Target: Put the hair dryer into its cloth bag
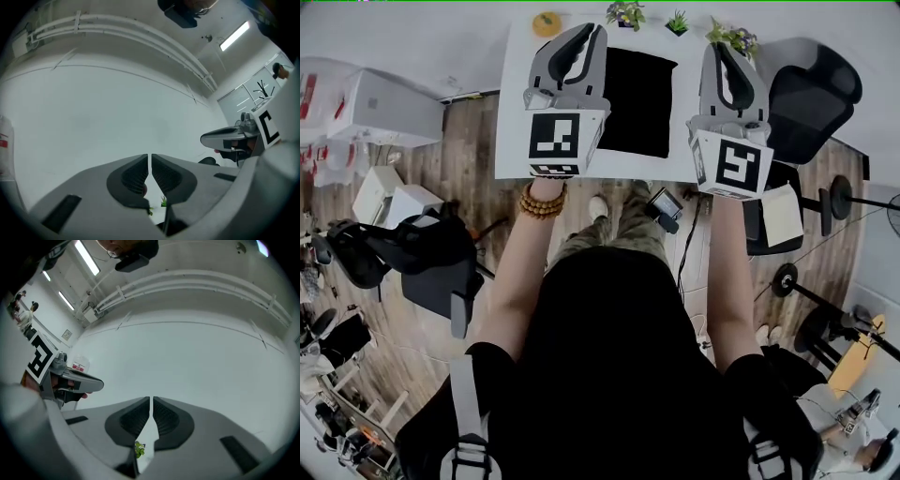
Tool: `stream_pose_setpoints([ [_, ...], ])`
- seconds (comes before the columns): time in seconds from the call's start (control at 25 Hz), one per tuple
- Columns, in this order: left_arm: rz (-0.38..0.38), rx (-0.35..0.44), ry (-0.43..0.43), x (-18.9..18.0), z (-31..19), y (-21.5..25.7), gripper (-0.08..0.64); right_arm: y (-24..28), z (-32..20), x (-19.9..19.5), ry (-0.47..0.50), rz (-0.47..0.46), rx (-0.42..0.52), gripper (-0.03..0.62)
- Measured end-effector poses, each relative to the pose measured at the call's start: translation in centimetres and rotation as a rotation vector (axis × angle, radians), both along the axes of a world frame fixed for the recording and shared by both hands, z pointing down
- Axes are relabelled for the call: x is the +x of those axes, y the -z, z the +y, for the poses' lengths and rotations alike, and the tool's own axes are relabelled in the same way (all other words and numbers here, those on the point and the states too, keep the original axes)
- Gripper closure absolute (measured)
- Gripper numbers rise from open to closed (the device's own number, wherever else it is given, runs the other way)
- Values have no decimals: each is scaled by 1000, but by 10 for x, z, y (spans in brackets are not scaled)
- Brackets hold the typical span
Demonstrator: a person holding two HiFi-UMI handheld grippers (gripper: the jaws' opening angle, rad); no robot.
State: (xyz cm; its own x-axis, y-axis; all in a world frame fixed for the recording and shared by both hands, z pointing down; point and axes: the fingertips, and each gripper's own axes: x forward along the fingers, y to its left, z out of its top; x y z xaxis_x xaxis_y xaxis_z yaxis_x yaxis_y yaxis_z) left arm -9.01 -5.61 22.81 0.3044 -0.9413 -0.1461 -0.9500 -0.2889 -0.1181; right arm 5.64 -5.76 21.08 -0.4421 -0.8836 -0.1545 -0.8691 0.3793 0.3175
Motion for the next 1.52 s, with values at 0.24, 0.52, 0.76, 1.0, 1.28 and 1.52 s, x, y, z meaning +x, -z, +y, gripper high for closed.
stream_pose_setpoints([
  [0.24,3,163,46,7,22,14,522,-2,27,-13,46,-83,53,549],
  [0.52,25,163,40,13,35,2,523,-35,43,-19,154,-207,-73,551],
  [0.76,-42,120,28,21,42,-19,529,-70,44,-20,46,-96,-148,551],
  [1.0,-83,65,9,27,43,-48,532,-90,53,-20,19,-107,-174,552],
  [1.28,-57,0,-24,34,43,-79,532,-115,60,-22,25,-47,-191,555],
  [1.52,-48,-31,-54,38,46,-95,534,-137,59,4,-4,-15,-237,557],
])
